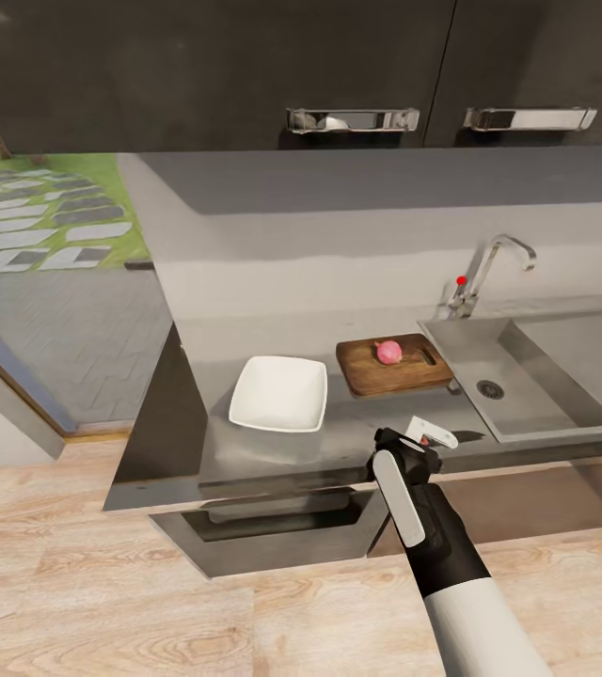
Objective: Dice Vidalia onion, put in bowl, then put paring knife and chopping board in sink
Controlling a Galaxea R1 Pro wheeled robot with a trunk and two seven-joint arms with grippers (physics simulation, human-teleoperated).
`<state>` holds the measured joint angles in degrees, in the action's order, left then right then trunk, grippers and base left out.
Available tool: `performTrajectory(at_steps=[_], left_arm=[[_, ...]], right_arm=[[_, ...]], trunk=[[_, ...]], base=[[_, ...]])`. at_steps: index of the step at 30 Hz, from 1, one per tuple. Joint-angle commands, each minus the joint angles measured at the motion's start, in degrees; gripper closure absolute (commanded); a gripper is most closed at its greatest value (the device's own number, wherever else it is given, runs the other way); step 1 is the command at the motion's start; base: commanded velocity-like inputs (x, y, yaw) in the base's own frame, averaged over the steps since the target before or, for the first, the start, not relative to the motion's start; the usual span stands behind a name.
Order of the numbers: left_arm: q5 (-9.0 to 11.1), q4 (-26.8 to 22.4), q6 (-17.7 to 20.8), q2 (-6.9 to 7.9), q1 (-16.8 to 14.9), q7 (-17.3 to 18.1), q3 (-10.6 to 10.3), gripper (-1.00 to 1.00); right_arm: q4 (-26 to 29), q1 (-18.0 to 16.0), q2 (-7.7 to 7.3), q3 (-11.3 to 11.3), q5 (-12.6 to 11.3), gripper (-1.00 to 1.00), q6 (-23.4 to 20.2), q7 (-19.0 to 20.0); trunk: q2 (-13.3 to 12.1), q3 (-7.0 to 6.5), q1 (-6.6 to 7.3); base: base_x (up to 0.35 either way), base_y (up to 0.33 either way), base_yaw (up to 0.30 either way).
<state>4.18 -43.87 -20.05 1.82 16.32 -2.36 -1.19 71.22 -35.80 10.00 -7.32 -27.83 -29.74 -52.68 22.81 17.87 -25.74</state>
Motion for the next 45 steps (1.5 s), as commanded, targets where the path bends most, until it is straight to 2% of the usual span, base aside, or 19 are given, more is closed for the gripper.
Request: performTrajectory(at_steps=[1, 11, 33, 34, 45], left_arm=[[0.4, -0.1, -0.1, 0.03, 0.0, -0.1, -0.1, -1.00], [0.4, -0.1, -0.1, 0.03, 0.0, -0.1, -0.1, -1.00], [0.4, -0.1, -0.1, -0.01, 0.0, -0.1, -0.2, -1.00], [0.4, -0.1, -0.1, -0.07, 0.0, -0.1, -0.2, -1.00], [0.4, -0.1, -0.1, -0.32, 0.0, 0.0, -0.2, -1.00]], right_arm=[[0.1, -0.1, 0.00, -0.1, -0.3, -1.00, -0.3, -0.4], [0.1, -0.1, 0.00, -0.1, -0.4, -1.00, -0.3, -0.4], [0.1, -0.1, 0.00, -0.1, -0.5, -1.00, -0.3, -0.4], [0.1, -0.1, 0.00, -0.1, -0.4, 1.00, -0.3, -0.4], [0.1, -0.1, 0.00, -0.1, -0.4, 1.00, -0.3, -0.4]], trunk=[[0.1, 0.16, -0.05], [0.1, 0.85, -0.05], [0.1, 2.20, -0.05], [0.1, 2.21, -0.05], [0.1, 2.23, -0.05]], base=[[0.119, 0.000, 0.000], [0.123, 0.000, 0.000], [0.004, 0.000, 0.000], [0.000, 0.000, 0.000], [0.000, 0.000, 0.000]])
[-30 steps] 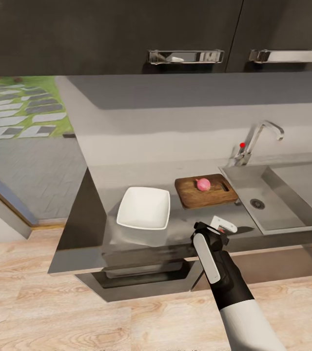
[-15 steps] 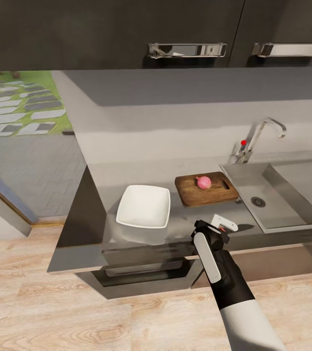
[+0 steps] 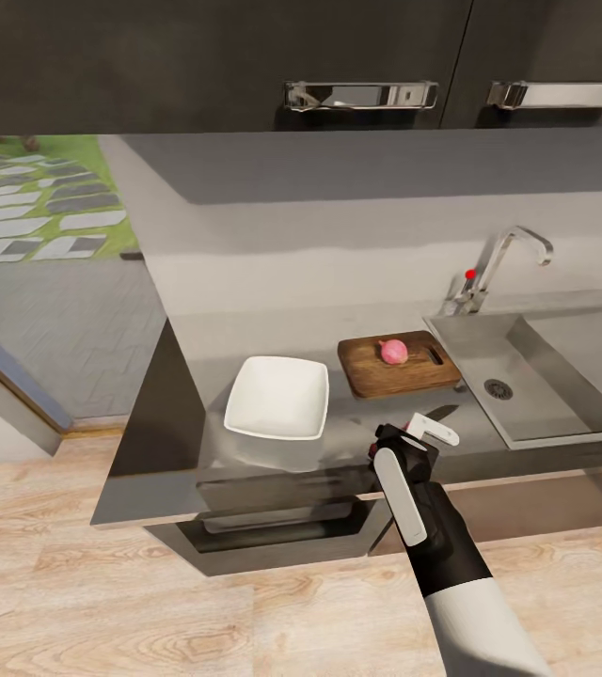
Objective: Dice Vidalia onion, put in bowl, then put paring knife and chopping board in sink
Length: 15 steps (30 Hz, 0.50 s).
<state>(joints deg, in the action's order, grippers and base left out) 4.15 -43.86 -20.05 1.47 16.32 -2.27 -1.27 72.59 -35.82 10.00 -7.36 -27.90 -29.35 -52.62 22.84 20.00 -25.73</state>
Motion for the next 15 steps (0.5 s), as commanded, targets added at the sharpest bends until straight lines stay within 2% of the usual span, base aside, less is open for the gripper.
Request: performTrajectory(at_steps=[1, 15], left_arm=[[0.4, -0.1, -0.1, 0.03, 0.0, -0.1, -0.1, -1.00], [0.4, -0.1, -0.1, 0.03, 0.0, -0.1, -0.1, -1.00]], right_arm=[[-1.3, 0.0, 0.00, 0.0, -0.3, 1.00, -0.7, -0.5], [-1.3, 0.0, 0.00, 0.0, -0.3, 1.00, -0.7, -0.5]], trunk=[[0.1, 0.10, -0.05], [0.1, -0.60, -0.05]], base=[[0.000, 0.000, 0.000], [0.000, 0.000, 0.000]])
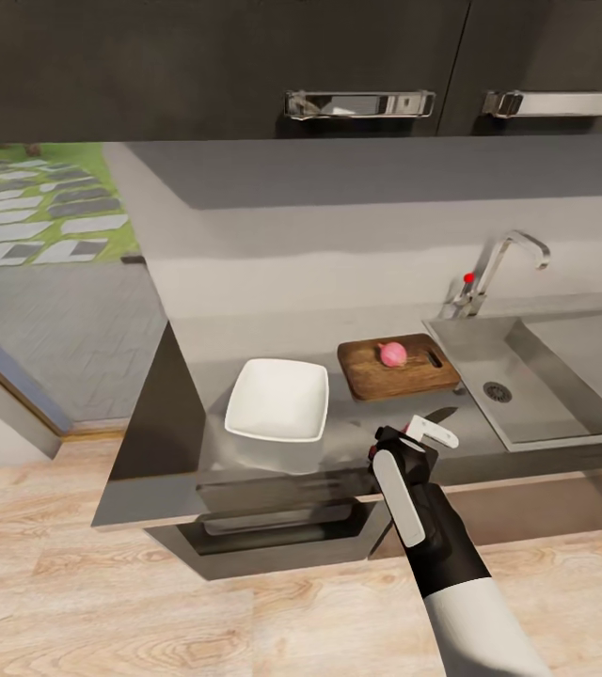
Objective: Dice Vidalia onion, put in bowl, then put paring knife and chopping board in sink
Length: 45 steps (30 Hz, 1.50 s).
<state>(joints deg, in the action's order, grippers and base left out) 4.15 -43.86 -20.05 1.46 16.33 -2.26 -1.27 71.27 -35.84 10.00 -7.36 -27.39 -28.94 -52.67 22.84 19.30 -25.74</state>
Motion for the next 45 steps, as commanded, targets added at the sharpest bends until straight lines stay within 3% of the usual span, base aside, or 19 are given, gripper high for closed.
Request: performTrajectory(at_steps=[1, 36, 45], left_arm=[[0.4, -0.1, -0.1, 0.03, 0.0, -0.1, -0.1, -1.00], [0.4, 0.0, -0.1, -0.21, 0.0, -0.1, -0.1, -1.00], [0.3, 0.0, -0.1, -0.23, 0.0, -0.1, -0.1, -1.00]], right_arm=[[0.0, 0.0, 0.00, 0.0, -0.8, 1.00, -1.1, -0.4], [0.1, 0.0, 0.00, 0.0, -0.8, 1.00, -1.1, -0.4], [0.1, 0.0, 0.00, 0.0, -0.8, 1.00, -1.1, -0.5]], trunk=[[0.1, 0.01, -0.04], [0.1, -3.19, -0.04], [0.1, -4.01, -0.04]], base=[[0.000, 0.000, 0.000], [-0.001, 0.000, 0.000], [-0.188, 0.000, 0.000]])
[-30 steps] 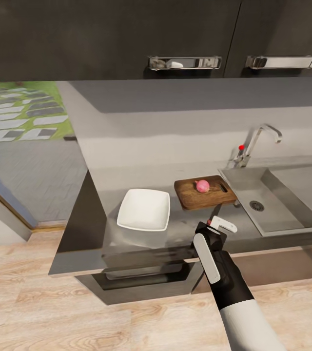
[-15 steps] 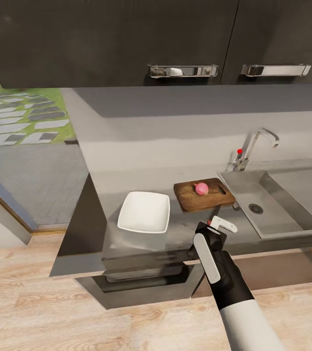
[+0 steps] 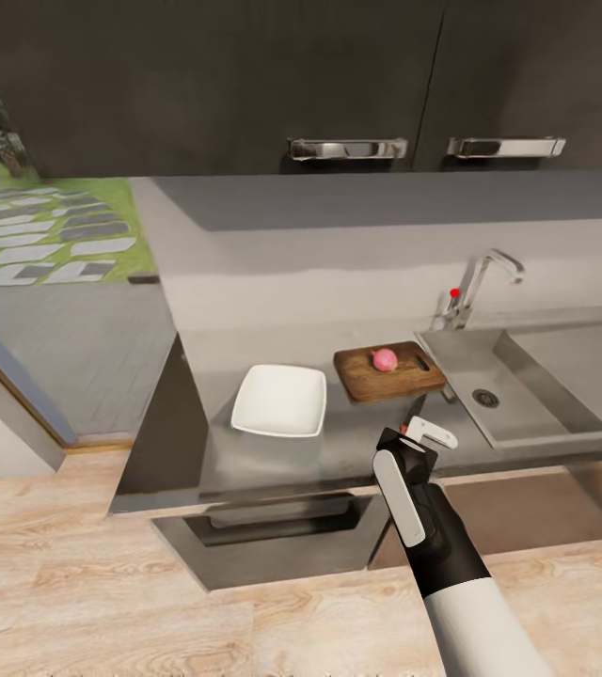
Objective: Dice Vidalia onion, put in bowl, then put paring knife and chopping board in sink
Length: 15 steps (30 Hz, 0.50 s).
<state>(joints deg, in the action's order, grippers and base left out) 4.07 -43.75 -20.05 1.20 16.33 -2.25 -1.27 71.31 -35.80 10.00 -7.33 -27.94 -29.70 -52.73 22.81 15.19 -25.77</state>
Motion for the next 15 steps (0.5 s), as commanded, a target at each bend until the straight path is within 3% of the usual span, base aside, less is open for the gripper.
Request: performTrajectory(at_steps=[1, 5, 15], left_arm=[[0.4, -0.1, -0.1, 0.03, 0.0, -0.1, -0.1, -1.00], [0.4, -0.1, -0.1, 0.03, 0.0, -0.1, -0.1, -1.00], [0.4, -0.1, -0.1, 0.03, 0.0, -0.1, -0.1, -1.00]], right_arm=[[0.1, -0.1, 0.00, -0.1, -0.3, 1.00, -0.4, -0.4], [0.1, -0.1, 0.00, -0.1, -0.3, 1.00, -0.4, -0.4], [0.1, -0.1, 0.00, -0.1, -0.3, 1.00, -0.3, -0.4]], trunk=[[0.1, 0.01, -0.01], [0.1, -0.36, -0.01], [0.1, -1.28, -0.01]], base=[[-0.249, 0.000, 0.000], [-0.135, 0.000, 0.000], [-0.014, 0.000, 0.000]])
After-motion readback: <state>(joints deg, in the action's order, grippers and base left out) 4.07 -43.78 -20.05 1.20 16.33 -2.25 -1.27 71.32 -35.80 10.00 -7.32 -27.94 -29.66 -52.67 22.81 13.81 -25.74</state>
